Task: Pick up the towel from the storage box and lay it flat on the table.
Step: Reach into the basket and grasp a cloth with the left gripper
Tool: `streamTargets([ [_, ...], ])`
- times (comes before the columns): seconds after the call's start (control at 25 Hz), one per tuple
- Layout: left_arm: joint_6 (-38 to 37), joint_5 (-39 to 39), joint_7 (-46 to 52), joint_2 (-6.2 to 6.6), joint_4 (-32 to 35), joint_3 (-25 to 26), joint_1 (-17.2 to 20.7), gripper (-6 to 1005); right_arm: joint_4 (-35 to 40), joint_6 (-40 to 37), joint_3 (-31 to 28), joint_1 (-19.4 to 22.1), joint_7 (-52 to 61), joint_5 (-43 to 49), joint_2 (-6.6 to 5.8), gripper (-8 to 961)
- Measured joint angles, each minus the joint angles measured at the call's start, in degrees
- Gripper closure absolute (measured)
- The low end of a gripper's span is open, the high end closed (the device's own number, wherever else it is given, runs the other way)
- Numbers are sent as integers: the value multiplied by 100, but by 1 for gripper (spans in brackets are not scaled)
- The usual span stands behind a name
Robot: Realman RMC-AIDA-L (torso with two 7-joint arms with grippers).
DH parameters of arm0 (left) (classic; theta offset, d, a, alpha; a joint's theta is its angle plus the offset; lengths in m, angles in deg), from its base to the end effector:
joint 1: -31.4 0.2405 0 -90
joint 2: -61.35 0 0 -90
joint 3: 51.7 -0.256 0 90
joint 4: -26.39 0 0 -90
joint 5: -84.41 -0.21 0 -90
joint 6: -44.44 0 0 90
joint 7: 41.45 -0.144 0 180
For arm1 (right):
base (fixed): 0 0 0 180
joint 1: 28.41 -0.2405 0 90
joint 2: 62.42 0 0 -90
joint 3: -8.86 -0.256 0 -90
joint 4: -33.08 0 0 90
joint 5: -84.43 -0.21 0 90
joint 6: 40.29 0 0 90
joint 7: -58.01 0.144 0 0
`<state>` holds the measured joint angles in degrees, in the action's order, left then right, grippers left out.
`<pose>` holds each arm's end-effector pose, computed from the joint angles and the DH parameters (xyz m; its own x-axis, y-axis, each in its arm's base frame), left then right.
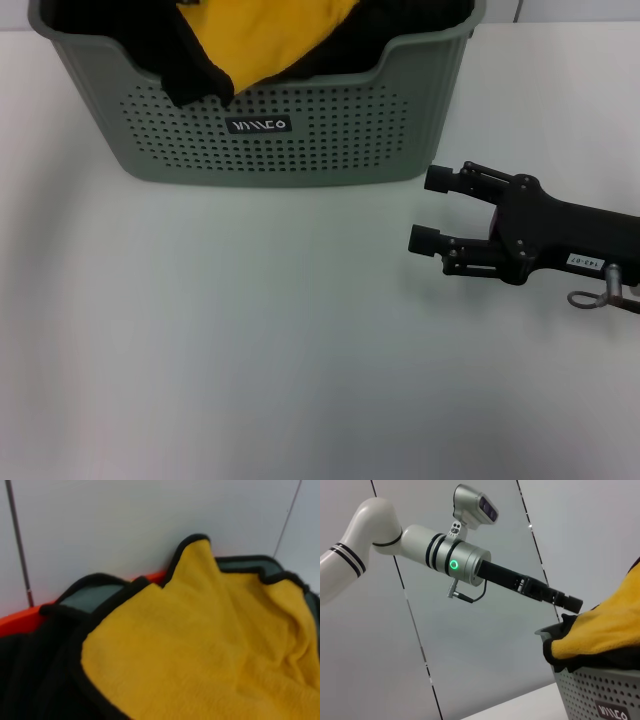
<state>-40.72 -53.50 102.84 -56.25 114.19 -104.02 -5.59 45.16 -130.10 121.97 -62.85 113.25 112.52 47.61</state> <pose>-0.1445 0.3984 0.1192 0.7529 0.5471 0.3658 0.6544 -0.5631 -0.5046 0.2285 0.3121 -0.0292 0.6320 -0.2017 -0.7482 -0.3257 -0.9452 -0.0203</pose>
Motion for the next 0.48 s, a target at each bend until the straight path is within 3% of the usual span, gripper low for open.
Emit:
streamTargets([
  [0.48, 97, -294, -68, -33, -574, -120, -242, 142, 15, 74, 0, -1, -75, 4, 15, 77],
])
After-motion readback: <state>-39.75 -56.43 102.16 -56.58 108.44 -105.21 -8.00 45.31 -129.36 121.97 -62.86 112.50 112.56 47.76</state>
